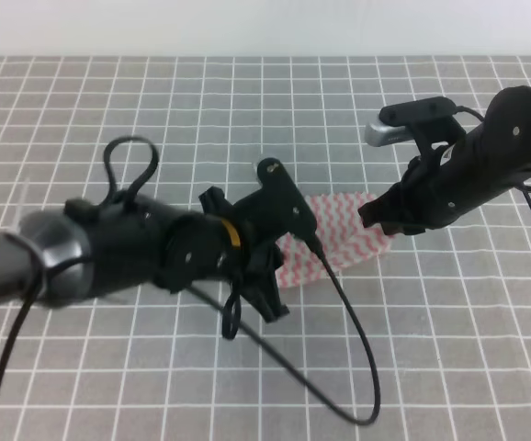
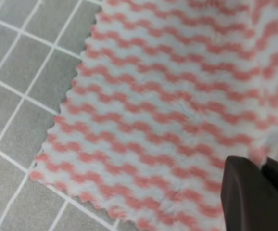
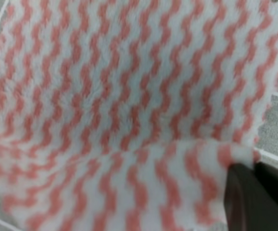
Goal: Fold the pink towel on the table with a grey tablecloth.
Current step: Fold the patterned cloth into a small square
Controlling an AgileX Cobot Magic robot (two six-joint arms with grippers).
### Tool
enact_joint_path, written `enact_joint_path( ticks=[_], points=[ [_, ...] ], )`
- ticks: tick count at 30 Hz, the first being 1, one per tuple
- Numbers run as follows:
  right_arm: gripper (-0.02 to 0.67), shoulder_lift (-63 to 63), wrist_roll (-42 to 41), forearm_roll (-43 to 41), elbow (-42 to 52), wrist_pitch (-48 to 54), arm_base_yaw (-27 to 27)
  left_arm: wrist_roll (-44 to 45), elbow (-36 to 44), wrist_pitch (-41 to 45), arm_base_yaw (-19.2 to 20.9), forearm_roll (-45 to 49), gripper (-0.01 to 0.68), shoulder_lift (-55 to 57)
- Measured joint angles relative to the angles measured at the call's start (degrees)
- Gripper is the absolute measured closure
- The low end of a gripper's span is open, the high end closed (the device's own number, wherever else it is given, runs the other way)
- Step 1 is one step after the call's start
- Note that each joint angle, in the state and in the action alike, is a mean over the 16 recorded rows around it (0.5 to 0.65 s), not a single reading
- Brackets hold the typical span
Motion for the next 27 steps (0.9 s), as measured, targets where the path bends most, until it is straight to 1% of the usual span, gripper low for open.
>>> enact_joint_path(
  ticks=[13, 27],
  points=[
    [0.665, 2.5, 0.0, 0.3, 0.0, -3.3, 0.0, 0.0, -11.0, 7.2, 2.4, 0.4, 0.673, 5.7],
    [0.665, 4.1, 0.0, 0.4, -0.3, -8.4, 0.0, 0.0, -16.7, 10.4, 3.7, 0.8, 0.673, 9.9]
  ],
)
